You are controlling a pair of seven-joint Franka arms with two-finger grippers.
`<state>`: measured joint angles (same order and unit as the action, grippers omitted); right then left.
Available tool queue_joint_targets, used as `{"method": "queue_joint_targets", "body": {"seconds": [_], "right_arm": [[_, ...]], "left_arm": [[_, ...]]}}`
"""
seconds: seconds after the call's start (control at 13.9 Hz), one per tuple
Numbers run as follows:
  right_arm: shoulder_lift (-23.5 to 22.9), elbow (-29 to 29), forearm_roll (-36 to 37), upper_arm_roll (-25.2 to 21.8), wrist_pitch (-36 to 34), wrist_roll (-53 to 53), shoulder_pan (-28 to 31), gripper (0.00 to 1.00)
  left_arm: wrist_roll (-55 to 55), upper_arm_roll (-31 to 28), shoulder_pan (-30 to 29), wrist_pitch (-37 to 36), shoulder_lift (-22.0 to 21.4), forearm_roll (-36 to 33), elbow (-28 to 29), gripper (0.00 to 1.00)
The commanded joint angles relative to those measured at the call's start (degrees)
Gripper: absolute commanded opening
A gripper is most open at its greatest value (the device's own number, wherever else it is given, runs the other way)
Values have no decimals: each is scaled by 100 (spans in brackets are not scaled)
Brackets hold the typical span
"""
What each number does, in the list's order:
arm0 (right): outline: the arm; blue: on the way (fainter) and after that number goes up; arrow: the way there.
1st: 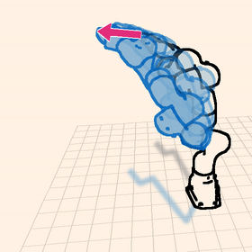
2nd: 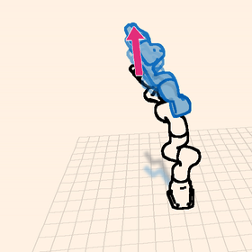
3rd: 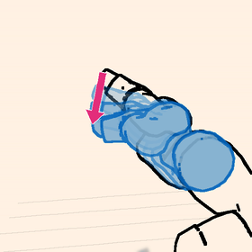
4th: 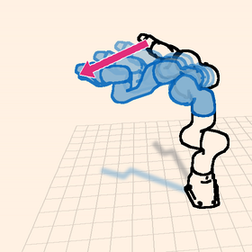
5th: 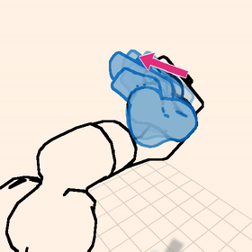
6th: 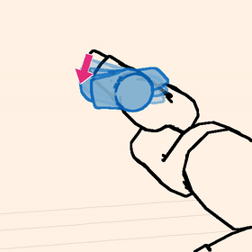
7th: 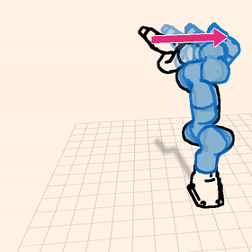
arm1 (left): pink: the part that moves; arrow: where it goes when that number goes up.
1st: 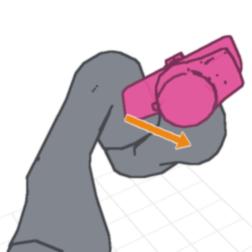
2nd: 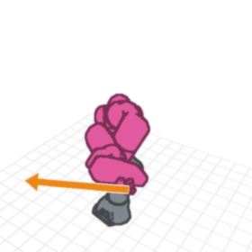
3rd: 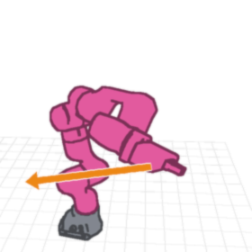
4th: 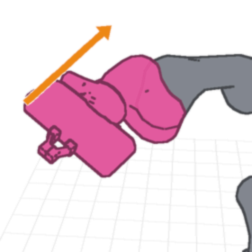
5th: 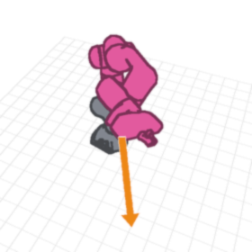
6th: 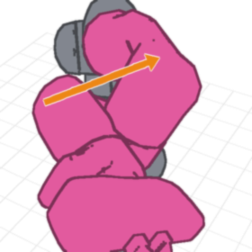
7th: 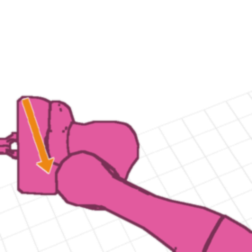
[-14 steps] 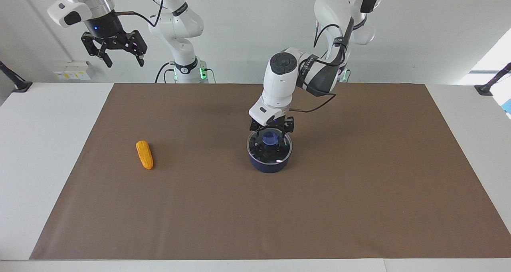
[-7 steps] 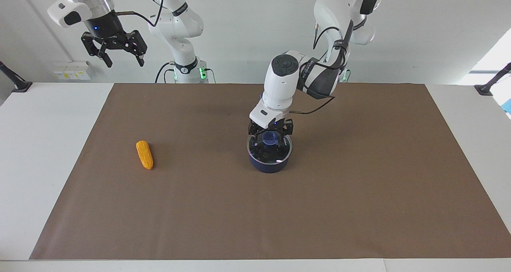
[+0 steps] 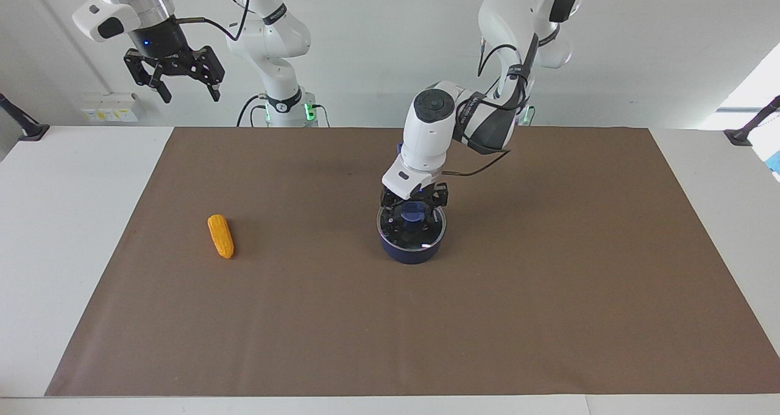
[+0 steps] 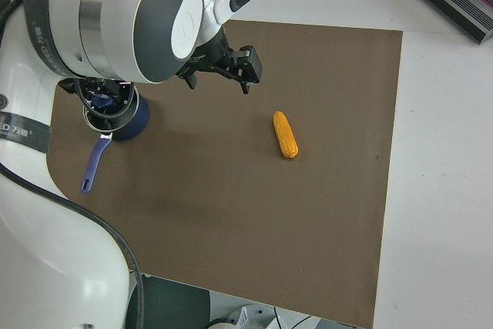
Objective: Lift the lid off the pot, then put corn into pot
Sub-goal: 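Lower the left gripper onto the blue lid knob and close it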
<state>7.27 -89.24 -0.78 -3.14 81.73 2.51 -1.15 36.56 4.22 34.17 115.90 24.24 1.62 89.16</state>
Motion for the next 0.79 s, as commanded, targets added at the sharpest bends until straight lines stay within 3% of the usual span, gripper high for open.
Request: {"method": "queue_joint_targets", "body": {"seconds": [0.0, 0.07, 0.29, 0.72], "right_arm": [[152, -172, -27, -3, 98, 162, 36, 100], [152, -172, -27, -3, 98, 162, 36, 100], [152, -172, -27, -3, 98, 162, 36, 100], [135, -155, -27, -20, 89, 145, 45, 100]], "left_arm": [[35, -44, 11, -41, -77, 75, 93, 60], [35, -53, 11, -41, -77, 75, 93, 36], [27, -53, 11, -59, -69, 75, 67, 4], [18, -79, 11, -330, -147, 84, -109, 0]]}}
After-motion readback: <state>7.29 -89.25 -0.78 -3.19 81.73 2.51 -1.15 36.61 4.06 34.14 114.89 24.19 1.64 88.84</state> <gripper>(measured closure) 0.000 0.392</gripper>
